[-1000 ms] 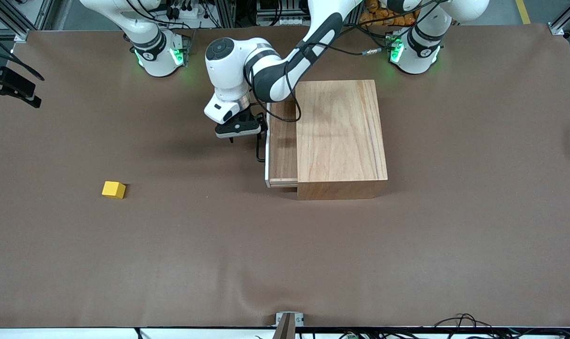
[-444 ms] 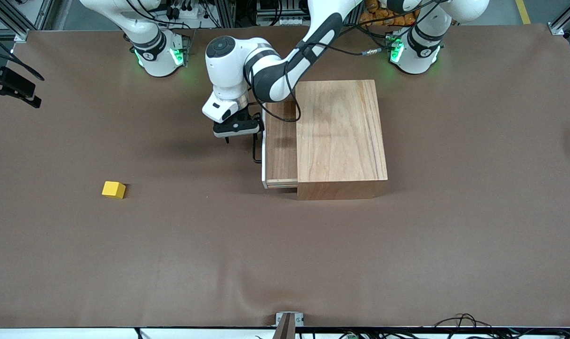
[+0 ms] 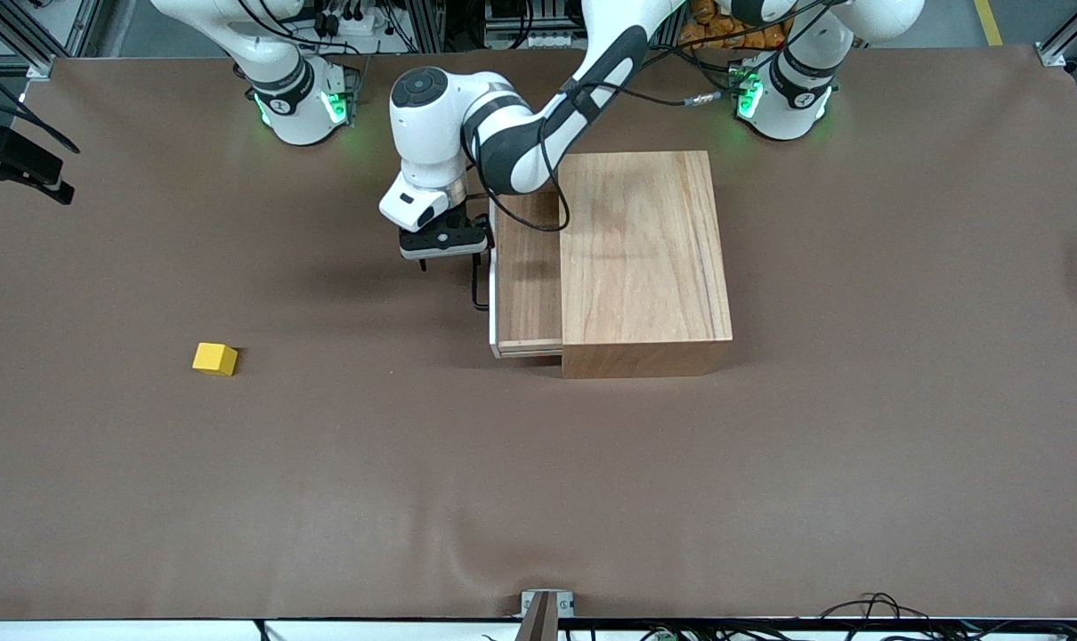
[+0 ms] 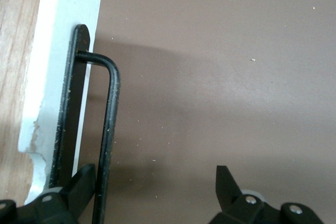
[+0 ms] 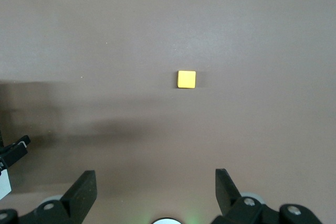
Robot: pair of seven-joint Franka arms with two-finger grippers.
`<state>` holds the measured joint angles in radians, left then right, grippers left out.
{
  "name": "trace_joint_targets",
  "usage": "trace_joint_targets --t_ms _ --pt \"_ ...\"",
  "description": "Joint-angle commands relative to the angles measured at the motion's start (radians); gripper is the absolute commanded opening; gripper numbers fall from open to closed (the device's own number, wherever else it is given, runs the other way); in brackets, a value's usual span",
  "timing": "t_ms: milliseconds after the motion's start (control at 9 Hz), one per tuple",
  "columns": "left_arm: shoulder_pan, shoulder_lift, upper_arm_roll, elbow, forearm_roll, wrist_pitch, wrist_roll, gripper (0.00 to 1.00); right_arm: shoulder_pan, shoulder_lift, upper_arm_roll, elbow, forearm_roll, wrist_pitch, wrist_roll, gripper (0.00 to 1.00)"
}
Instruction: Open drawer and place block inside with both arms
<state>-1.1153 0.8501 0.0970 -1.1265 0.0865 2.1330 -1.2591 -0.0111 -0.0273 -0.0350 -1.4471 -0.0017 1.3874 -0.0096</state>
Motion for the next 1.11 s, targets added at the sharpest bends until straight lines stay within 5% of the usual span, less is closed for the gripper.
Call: trace_joint_targets --t_ms 0,556,778,1000 --pt "-0.001 0.026 0.000 0.048 -0.021 0.013 -0.014 1.00 -0.016 0.009 0.009 0.020 0.009 -0.013 0.010 1.00" --pt "0.005 -0.046 0.023 0.044 -0.019 -0.082 -0.022 1.00 -0.016 0.010 0.007 0.020 0.008 -0.013 0.010 1.00" --pt "0.025 -0.123 0.050 0.037 -0.010 -0.120 -0.010 1.00 -0.024 0.048 0.007 0.022 0.005 -0.013 0.011 1.00" --pt "0.104 -0.280 0.047 0.014 -0.016 -0.317 0.071 1.00 -0.045 0.075 0.009 0.022 0.005 -0.004 0.005 1.00"
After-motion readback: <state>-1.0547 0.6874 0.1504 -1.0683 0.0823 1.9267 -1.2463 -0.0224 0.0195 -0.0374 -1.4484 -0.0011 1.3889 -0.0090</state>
